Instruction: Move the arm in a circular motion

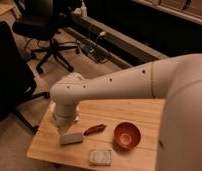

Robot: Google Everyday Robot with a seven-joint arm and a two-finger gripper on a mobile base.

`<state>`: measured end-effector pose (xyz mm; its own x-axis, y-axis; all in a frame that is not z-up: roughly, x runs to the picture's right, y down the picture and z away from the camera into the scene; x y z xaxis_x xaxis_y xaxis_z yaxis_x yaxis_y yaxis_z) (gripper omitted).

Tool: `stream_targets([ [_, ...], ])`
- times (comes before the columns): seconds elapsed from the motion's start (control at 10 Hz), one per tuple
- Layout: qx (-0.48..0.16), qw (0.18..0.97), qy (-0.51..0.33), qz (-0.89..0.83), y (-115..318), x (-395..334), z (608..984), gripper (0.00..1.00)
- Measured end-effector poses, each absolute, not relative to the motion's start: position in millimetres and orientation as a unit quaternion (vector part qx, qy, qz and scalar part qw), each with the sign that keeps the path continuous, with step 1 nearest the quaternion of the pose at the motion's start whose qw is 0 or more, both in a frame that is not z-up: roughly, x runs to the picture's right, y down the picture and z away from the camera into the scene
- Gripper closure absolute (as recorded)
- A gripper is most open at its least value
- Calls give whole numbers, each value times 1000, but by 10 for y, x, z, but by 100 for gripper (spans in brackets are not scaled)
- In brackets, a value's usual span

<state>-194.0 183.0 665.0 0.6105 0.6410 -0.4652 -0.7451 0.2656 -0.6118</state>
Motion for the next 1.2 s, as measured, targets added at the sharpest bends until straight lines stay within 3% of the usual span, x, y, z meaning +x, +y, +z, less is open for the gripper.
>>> stream_targets([
  [0.4,-381,836,13,395,1148,-2587,7348,100],
  [0.6,-345,833,-17,432,501,-2624,7600,100],
  [0.9,-293,811,-57,503,-422,-2394,7732,100],
  [1.2,-228,795,-34,561,-970,-1793,7882,100],
])
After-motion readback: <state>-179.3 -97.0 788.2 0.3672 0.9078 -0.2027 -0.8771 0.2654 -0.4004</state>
